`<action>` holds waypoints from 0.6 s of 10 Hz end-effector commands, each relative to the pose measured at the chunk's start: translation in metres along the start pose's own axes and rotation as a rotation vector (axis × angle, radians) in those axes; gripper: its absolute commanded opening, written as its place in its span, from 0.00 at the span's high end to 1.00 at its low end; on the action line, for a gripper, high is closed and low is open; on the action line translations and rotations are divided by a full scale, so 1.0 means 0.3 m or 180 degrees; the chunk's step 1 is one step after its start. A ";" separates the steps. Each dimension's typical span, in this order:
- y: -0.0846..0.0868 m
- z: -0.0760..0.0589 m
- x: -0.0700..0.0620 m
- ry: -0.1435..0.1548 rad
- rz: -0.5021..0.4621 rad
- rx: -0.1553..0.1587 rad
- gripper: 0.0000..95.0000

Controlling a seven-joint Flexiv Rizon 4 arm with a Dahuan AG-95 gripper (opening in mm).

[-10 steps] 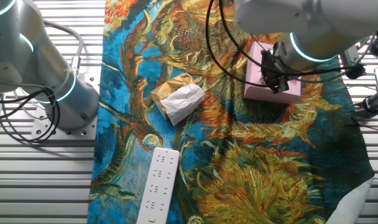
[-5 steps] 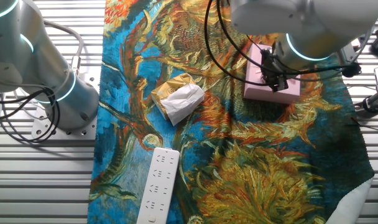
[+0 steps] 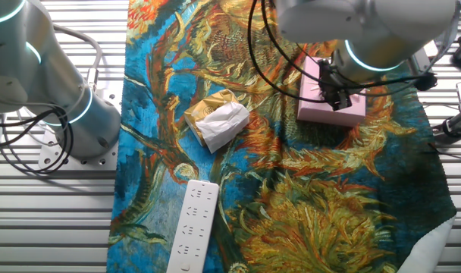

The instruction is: Slide the outer casing onto the gift box

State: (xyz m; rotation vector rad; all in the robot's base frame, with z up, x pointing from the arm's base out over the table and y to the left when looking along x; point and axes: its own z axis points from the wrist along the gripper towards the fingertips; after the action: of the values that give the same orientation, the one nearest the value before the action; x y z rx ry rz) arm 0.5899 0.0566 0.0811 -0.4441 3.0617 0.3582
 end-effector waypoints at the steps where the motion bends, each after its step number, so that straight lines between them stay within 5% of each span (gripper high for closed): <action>1: 0.000 -0.017 -0.009 0.0032 -0.0054 0.0047 1.00; 4: 0.012 -0.073 -0.018 0.0084 -0.0076 0.0150 1.00; 6: 0.027 -0.117 -0.020 0.0150 -0.0169 0.0355 1.00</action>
State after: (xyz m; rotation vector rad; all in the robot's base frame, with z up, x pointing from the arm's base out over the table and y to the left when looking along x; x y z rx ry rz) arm 0.5935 0.0584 0.1158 -0.5347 3.0831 0.2112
